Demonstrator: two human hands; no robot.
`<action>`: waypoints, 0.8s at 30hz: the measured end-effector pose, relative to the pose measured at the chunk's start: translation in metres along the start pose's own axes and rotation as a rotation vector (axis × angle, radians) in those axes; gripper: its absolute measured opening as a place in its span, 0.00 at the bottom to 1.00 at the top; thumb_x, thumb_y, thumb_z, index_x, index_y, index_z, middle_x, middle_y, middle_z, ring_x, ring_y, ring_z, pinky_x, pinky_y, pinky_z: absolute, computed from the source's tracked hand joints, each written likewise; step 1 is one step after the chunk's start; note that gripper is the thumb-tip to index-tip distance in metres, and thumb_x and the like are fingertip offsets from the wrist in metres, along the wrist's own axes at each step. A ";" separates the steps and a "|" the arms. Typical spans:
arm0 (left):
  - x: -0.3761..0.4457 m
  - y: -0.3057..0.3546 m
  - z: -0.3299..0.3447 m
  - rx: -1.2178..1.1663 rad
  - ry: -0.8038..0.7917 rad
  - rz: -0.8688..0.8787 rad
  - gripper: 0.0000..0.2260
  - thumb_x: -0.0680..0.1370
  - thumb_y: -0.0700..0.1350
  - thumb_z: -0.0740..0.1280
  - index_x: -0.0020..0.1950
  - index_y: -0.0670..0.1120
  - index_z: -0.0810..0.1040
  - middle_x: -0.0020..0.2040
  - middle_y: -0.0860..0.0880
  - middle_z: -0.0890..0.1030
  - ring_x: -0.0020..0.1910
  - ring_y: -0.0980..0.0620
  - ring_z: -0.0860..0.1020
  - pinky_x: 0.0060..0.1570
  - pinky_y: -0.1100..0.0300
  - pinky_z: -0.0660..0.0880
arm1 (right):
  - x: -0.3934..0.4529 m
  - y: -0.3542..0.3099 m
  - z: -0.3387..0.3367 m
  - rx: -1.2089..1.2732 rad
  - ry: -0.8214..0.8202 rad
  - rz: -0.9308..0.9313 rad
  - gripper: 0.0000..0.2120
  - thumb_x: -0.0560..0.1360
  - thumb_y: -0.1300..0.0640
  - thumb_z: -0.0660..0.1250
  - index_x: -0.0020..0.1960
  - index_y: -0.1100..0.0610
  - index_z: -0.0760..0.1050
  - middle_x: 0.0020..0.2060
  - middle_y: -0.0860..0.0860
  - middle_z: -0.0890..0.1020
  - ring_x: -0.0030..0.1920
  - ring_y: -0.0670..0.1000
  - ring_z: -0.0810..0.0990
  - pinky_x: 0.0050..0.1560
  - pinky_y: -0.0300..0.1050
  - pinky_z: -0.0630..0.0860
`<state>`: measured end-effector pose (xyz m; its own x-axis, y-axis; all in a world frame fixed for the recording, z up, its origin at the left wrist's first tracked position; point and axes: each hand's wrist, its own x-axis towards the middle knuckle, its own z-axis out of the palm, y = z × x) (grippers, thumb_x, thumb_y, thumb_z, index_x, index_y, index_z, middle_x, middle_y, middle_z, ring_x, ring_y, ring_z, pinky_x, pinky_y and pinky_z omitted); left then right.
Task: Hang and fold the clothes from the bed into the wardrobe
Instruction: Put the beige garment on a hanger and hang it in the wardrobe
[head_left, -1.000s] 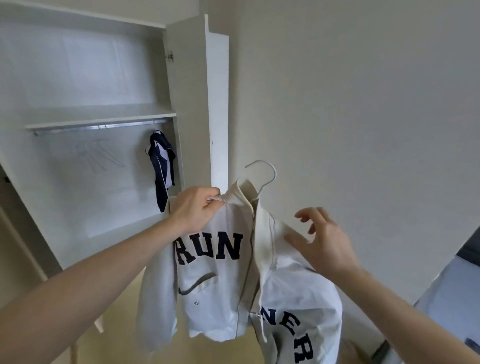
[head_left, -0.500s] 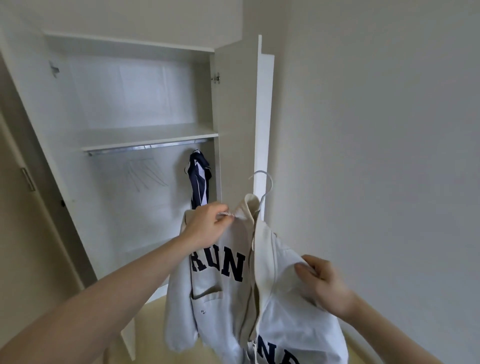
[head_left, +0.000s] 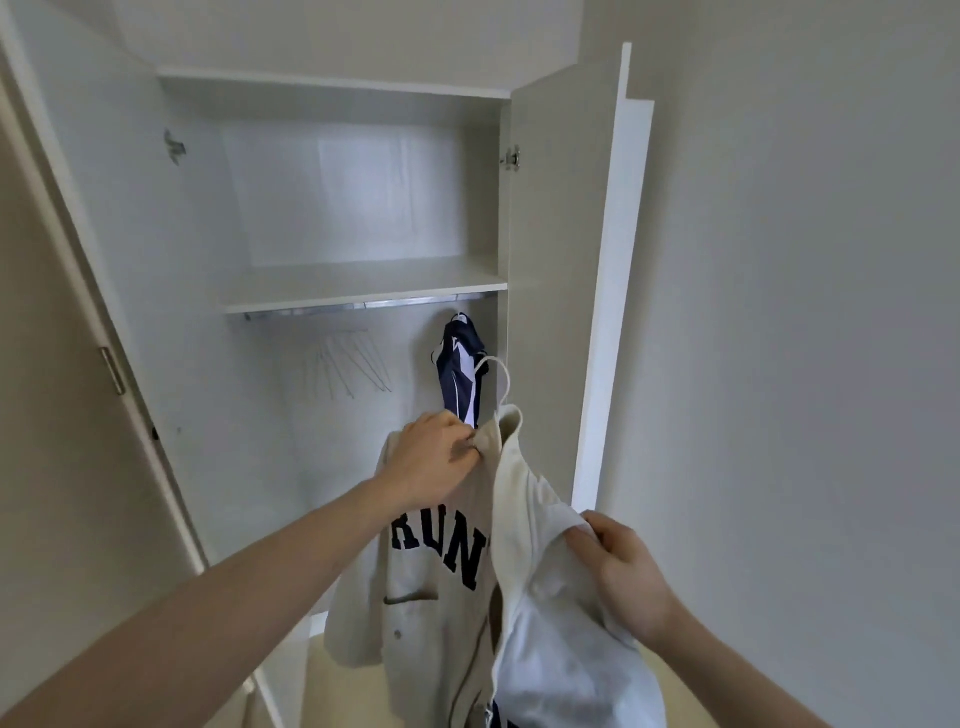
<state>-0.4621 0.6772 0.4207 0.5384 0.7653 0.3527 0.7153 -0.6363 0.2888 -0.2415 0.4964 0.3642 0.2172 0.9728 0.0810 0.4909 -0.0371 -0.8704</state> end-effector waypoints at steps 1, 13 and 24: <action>0.012 -0.007 0.002 0.006 -0.018 -0.015 0.11 0.82 0.55 0.62 0.56 0.53 0.80 0.59 0.55 0.76 0.59 0.51 0.72 0.60 0.50 0.69 | 0.017 0.003 0.000 0.007 0.010 0.001 0.21 0.80 0.36 0.59 0.42 0.53 0.71 0.35 0.53 0.74 0.37 0.54 0.74 0.41 0.52 0.72; 0.113 -0.099 0.001 -0.045 -0.026 -0.152 0.19 0.81 0.52 0.68 0.72 0.54 0.75 0.70 0.53 0.73 0.69 0.52 0.70 0.71 0.57 0.64 | 0.200 0.003 0.031 0.223 -0.044 -0.023 0.18 0.82 0.54 0.64 0.39 0.64 0.69 0.31 0.50 0.68 0.33 0.47 0.68 0.37 0.41 0.65; 0.234 -0.252 -0.043 0.019 0.006 -0.246 0.20 0.77 0.47 0.73 0.69 0.50 0.78 0.71 0.47 0.74 0.73 0.47 0.69 0.74 0.54 0.63 | 0.355 -0.005 0.100 0.275 0.138 0.058 0.16 0.76 0.49 0.63 0.37 0.59 0.66 0.30 0.49 0.64 0.32 0.48 0.65 0.35 0.49 0.63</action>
<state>-0.5356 1.0120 0.4690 0.3441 0.8965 0.2791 0.8327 -0.4287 0.3504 -0.2515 0.8644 0.3489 0.3598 0.9299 0.0762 0.2319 -0.0100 -0.9727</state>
